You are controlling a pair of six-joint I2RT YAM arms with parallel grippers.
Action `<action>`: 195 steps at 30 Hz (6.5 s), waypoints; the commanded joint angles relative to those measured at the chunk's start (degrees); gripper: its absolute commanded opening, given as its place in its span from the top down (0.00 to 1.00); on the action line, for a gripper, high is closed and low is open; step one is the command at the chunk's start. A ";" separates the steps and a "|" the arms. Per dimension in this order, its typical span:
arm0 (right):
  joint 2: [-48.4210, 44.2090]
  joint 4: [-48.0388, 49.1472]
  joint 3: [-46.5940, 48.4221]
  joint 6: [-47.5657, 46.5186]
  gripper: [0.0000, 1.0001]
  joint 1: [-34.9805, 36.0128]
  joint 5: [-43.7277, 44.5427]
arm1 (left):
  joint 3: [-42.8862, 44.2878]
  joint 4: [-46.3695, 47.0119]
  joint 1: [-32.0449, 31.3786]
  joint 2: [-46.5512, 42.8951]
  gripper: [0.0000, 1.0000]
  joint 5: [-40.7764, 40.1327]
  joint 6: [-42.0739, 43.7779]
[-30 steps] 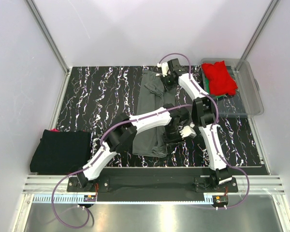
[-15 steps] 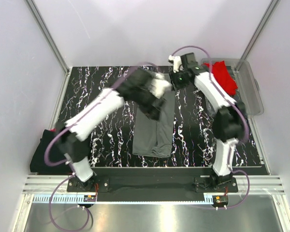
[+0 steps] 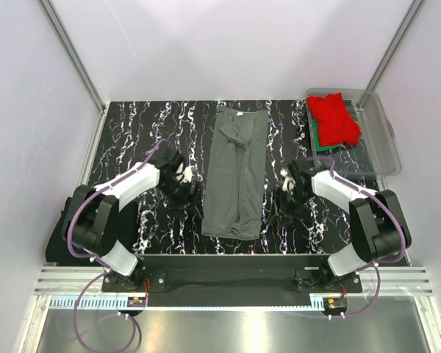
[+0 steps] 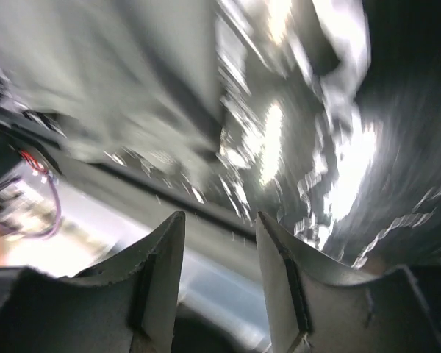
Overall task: Fold and stack the t-shirts
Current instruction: Fold the tshirt
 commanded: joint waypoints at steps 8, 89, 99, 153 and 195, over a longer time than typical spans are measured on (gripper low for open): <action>2.49 7.71 -7.21 14.76 0.47 1.88 -6.69 | -12.90 17.53 4.55 -0.70 0.18 8.95 -15.76; 21.64 15.20 27.42 14.68 1.00 -6.46 -7.22 | 32.44 19.47 5.78 23.56 1.00 0.61 -7.16; 29.56 16.61 35.94 12.22 1.00 -6.99 -5.03 | 42.11 20.79 6.30 31.82 1.00 -2.38 -5.31; 29.92 19.68 20.13 15.12 0.55 -8.14 -8.37 | 19.09 25.62 8.15 30.33 0.59 10.27 -17.35; -9.28 7.47 9.31 12.92 1.00 -9.89 -9.60 | 19.88 20.70 2.35 3.26 1.00 9.92 -13.31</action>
